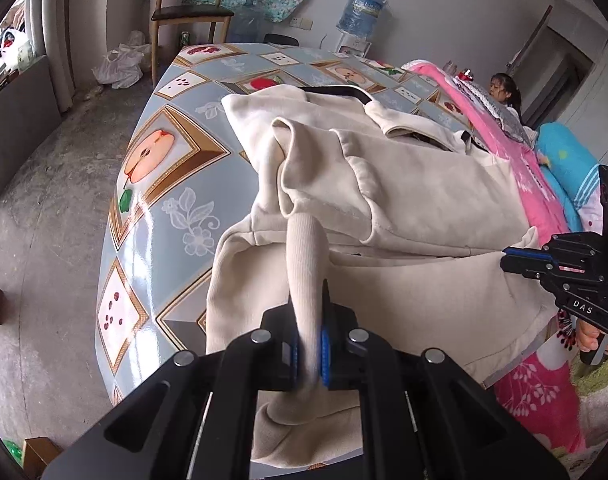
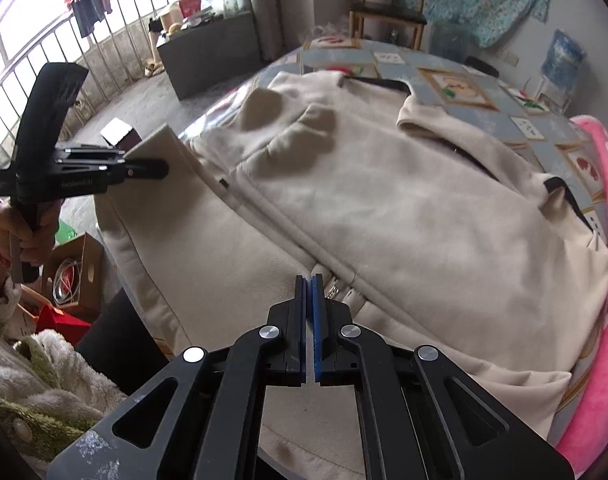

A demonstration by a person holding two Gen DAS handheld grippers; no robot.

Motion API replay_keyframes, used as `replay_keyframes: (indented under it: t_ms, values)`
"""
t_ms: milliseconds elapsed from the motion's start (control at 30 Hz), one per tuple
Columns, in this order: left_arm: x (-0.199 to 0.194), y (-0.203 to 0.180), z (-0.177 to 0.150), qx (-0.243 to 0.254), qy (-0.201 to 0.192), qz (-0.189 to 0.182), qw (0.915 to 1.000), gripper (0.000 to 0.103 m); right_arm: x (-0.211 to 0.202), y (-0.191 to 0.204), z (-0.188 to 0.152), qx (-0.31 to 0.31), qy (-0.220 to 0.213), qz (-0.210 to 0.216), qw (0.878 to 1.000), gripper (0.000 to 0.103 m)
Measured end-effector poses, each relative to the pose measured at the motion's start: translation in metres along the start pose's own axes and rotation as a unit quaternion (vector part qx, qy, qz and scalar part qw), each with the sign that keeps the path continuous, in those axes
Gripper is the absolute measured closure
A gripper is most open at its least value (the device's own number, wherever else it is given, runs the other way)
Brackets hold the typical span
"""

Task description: Fold large clothes

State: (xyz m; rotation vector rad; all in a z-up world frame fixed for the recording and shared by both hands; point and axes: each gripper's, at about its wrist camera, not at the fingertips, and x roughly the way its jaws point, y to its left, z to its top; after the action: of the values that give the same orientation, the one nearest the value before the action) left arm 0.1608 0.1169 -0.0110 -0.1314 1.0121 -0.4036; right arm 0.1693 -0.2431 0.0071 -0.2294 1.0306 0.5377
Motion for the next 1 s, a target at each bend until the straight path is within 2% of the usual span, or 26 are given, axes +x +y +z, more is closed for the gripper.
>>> replay_keyframes:
  t_ms: [100, 233, 333, 367, 400, 500, 533, 700, 833, 900, 1000]
  values:
    - [0.001, 0.001, 0.002, -0.01, 0.006, -0.008, 0.9999, 0.095, 0.006, 0.001, 0.001, -0.001, 0.001, -0.011, 1.0, 0.1]
    - [0.005, 0.001, 0.002, -0.014, 0.019, 0.0, 0.9997, 0.086, 0.013, 0.0, -0.002, 0.005, 0.002, -0.014, 1.0, 0.1]
    - [0.01, 0.001, 0.001, -0.01, 0.022, 0.011, 0.9996, 0.086, 0.015, -0.003, -0.003, 0.011, -0.001, -0.012, 1.0, 0.101]
    - [0.009, 0.0, 0.001, -0.003, 0.018, 0.018, 0.9997, 0.088, 0.012, -0.002, -0.003, 0.01, -0.006, -0.014, 1.0, 0.101]
    - [0.006, -0.004, 0.0, 0.009, 0.009, 0.021, 0.9997, 0.097, 0.008, -0.001, -0.002, 0.007, -0.012, -0.017, 1.0, 0.101]
    - [-0.016, -0.013, -0.001, 0.034, -0.033, 0.03, 0.9984, 0.097, -0.002, 0.002, -0.001, 0.004, -0.027, -0.028, 0.999, 0.101]
    - [-0.019, -0.014, -0.002, 0.037, -0.036, 0.031, 0.9982, 0.097, -0.001, 0.002, -0.001, 0.004, -0.027, -0.029, 0.999, 0.101]
    - [0.0, -0.008, -0.003, 0.03, 0.005, 0.044, 0.9986, 0.096, 0.036, 0.002, -0.007, -0.001, 0.0, -0.043, 0.999, 0.101]
    - [0.008, -0.013, -0.004, 0.054, 0.008, 0.068, 0.9962, 0.096, 0.045, 0.003, -0.013, 0.012, 0.003, -0.053, 0.999, 0.1]
    - [0.009, -0.016, -0.005, 0.062, 0.008, 0.076, 0.9951, 0.097, 0.037, -0.005, -0.014, 0.04, 0.0, -0.042, 0.998, 0.097]
    - [0.012, -0.014, -0.006, 0.061, 0.013, 0.08, 0.9949, 0.097, 0.007, -0.023, -0.02, 0.083, -0.023, -0.051, 0.995, 0.077]
